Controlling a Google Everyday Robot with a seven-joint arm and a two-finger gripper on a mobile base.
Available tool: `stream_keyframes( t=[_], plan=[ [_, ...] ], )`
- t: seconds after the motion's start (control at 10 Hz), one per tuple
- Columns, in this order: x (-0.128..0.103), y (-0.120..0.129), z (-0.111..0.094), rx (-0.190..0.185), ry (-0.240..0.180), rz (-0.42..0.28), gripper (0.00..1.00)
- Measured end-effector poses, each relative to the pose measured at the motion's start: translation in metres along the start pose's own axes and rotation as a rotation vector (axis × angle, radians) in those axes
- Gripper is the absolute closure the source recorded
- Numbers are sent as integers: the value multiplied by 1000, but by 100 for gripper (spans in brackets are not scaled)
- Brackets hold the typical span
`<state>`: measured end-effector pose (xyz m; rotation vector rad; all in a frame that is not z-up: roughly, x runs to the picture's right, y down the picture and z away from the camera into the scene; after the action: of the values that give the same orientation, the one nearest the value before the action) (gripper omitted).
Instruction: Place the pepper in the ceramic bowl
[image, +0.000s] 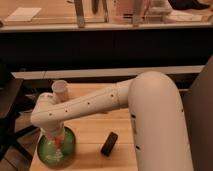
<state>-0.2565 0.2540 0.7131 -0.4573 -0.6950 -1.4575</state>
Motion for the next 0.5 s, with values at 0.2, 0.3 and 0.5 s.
stream_keyframes(
  t=[0.2,0.3,0.5],
  plan=[
    [-18,-6,16,51,-63,4,100],
    [-29,-8,26,73,-99,6,100],
    [-40,-11,40,94,-146,11,98]
  ],
)
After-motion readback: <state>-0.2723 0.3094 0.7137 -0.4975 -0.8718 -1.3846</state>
